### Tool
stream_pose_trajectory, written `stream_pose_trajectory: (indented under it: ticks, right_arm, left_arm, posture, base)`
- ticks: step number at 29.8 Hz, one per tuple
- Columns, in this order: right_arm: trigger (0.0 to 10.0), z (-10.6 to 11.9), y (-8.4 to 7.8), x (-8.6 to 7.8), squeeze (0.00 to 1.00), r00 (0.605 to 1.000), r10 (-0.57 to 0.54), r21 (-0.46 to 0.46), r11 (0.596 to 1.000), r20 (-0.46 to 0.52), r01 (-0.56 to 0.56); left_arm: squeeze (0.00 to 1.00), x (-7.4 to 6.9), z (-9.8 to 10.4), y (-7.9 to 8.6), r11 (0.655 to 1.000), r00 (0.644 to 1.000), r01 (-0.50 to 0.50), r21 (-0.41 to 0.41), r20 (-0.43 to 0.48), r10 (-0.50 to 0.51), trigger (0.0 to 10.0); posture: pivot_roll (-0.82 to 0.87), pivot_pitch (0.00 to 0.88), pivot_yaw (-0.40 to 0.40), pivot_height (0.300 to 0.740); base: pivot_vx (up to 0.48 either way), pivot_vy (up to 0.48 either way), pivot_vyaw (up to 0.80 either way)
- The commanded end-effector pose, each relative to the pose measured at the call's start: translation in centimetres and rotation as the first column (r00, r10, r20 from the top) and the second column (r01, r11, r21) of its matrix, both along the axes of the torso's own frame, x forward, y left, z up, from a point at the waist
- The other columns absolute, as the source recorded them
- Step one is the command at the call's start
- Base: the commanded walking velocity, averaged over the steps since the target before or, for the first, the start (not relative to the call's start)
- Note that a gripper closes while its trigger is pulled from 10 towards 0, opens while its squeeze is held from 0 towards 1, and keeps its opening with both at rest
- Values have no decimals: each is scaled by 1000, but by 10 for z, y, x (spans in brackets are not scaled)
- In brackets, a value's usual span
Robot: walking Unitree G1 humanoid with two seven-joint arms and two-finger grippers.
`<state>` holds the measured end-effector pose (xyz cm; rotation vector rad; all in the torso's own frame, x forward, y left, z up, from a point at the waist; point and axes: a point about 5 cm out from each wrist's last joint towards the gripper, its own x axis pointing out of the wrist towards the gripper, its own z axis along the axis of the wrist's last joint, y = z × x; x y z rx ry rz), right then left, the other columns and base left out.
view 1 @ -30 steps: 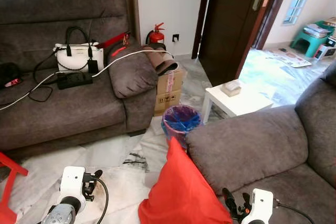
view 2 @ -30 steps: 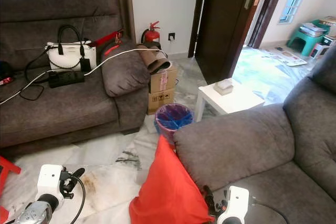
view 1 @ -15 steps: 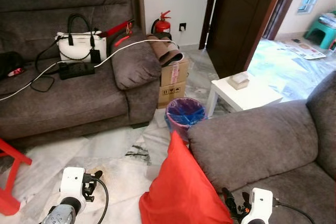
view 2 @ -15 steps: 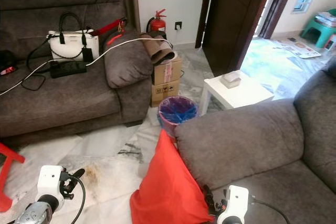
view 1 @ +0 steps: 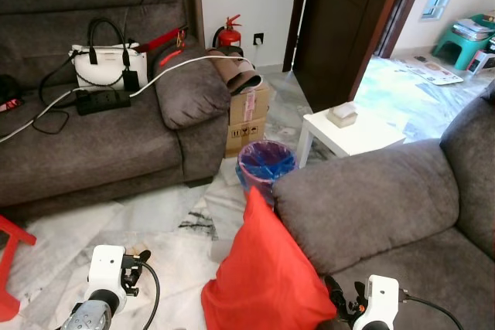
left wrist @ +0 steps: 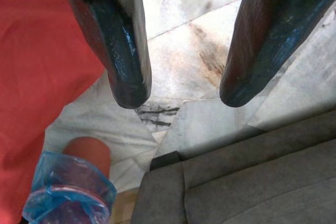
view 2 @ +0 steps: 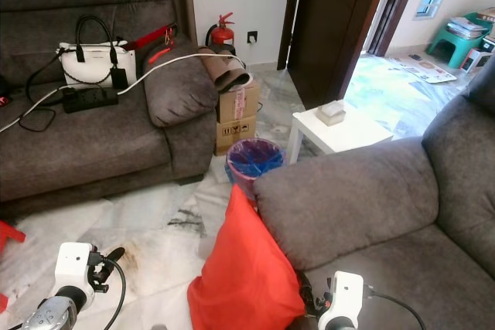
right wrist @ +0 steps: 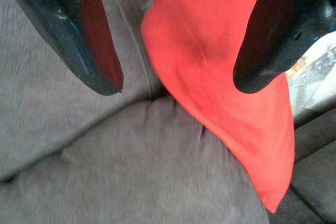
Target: Move the pillow to the sofa from floor
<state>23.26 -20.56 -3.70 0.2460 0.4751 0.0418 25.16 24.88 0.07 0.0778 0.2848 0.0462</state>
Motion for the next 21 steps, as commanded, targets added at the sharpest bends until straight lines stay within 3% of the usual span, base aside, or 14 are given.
stream_pose_trajectory:
  ticks: [1, 21]
  right_arm:
    - [10000, -3, 1, -3, 0, 1000, -6, 5, 1000, -15, 6]
    - [10000, -2, 4, -1, 0, 1000, 11, 39, 999, -7, -11]
  left_arm:
    - [0, -2, -2, 1, 1000, 1000, -6, -2, -15, 5, 10000]
    - [0, -3, -2, 2, 1000, 1000, -26, -5, -11, 26, 10000]
  posture:
    - [97, 77, -33, 625]
    - [101, 77, -38, 625]
  base:
    - [0, 0, 0]
    - [0, 0, 0]
